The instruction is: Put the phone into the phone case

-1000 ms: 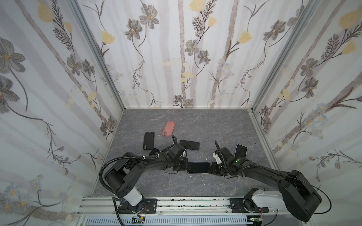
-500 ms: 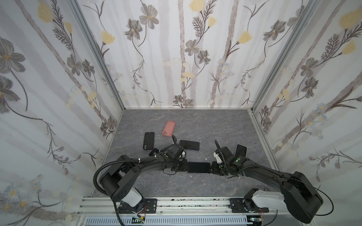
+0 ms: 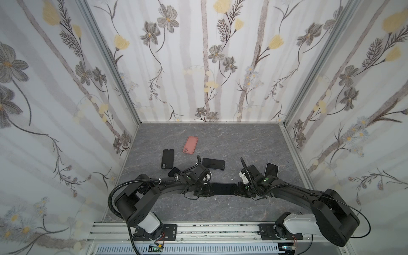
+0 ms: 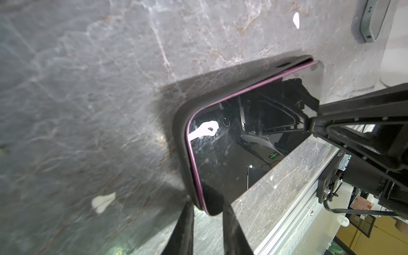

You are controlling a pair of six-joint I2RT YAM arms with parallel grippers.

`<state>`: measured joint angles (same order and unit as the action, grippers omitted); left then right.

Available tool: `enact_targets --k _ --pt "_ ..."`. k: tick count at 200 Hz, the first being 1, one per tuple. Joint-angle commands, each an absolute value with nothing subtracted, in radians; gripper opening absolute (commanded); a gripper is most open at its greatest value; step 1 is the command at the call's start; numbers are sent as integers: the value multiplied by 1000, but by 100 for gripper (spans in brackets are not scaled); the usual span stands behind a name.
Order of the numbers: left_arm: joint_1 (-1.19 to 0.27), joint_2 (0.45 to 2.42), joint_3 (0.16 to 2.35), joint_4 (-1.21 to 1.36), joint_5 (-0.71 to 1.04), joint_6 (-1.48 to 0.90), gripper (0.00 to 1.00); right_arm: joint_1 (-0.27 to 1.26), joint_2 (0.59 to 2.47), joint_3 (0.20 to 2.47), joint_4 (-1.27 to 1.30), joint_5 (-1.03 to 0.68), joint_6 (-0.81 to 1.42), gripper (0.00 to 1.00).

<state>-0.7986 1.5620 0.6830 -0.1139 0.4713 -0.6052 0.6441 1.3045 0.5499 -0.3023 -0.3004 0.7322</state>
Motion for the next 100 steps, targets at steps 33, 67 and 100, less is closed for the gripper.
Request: enact_targets --k 33,67,100 --pt "-801 1573 670 -107 385 -596 5 644 1305 564 -272 -299 741 26" --pt "-804 1589 673 -114 360 -600 5 645 1303 564 -242 -317 763 28" --pt "-806 1593 681 -131 345 -597 7 644 1313 556 -235 -318 765 26"
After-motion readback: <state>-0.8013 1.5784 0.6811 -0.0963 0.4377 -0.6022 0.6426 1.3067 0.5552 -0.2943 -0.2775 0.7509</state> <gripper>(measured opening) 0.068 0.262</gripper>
